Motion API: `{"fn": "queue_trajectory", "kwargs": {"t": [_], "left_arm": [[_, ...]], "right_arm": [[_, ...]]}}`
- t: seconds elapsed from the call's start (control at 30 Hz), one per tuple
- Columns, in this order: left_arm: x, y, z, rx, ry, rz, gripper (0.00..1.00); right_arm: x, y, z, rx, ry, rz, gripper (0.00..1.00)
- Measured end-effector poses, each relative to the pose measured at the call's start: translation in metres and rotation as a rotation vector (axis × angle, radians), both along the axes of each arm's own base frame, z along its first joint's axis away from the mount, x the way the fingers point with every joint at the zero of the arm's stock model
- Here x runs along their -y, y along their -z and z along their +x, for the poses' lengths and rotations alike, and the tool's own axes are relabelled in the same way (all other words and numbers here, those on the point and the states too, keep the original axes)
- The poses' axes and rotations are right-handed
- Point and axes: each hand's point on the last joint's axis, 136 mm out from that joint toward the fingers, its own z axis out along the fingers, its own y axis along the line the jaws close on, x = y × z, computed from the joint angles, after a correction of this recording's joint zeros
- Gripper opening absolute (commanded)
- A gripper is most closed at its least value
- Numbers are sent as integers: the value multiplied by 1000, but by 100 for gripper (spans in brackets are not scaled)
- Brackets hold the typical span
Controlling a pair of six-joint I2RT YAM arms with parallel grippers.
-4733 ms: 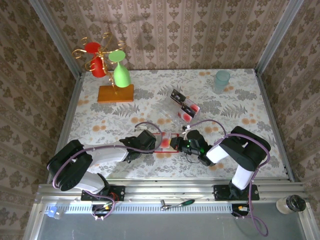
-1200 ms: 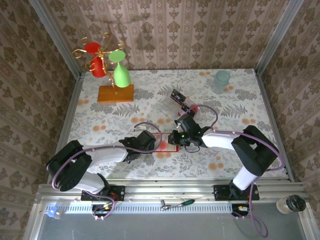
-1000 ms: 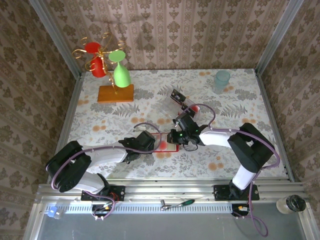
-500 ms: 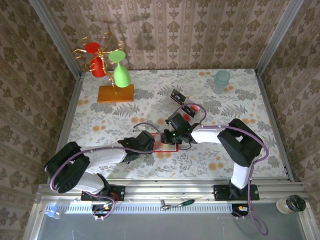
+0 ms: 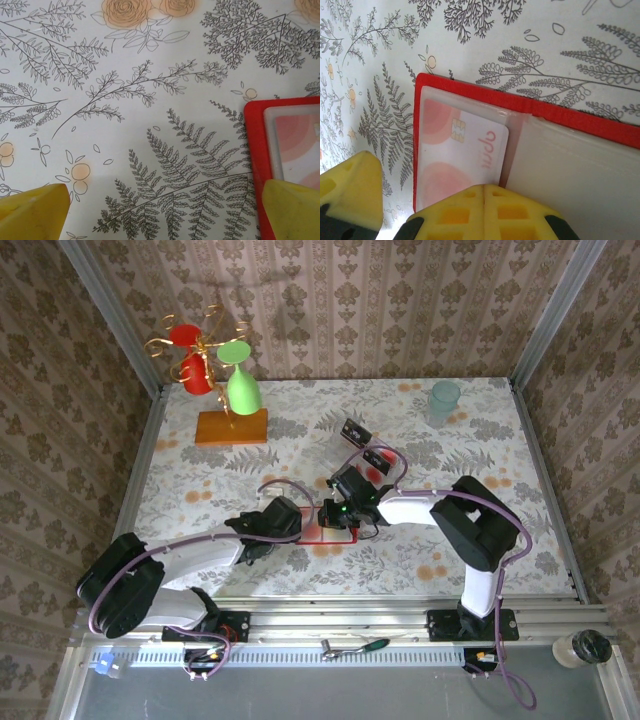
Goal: Put the credit cards into the card holder
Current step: Insert the credit card into the card slot.
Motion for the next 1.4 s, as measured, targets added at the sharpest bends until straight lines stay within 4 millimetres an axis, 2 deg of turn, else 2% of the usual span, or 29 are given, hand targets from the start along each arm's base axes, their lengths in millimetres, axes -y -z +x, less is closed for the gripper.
{"fn": "queue_trajectory", "kwargs": {"t": [0.2, 0.37, 0.77, 0.93, 1.17, 1.27, 1.4], "left_arm": [[-8, 16, -7, -35, 0, 39, 100], [-10, 20, -9, -46, 1, 48, 100], [-9, 21, -9, -45, 3, 42, 100], [-8, 22, -9, -47, 5, 39, 100], [-7, 21, -8, -43, 5, 34, 100], [-7, 20, -8, -42, 5, 33, 100], [-8, 14, -8, -32, 4, 22, 100]], "right_arm": [[1, -12, -1, 14, -2, 8, 7], [-1, -18, -2, 25, -6, 15, 6], [-2, -8, -17, 2, -29, -3, 6], [-3, 3, -20, -14, -35, -16, 6], [-4, 2, -19, -14, -33, -15, 6], [-3, -7, -19, -1, -33, -6, 7], [-2, -32, -16, 46, -34, 18, 12]]}}
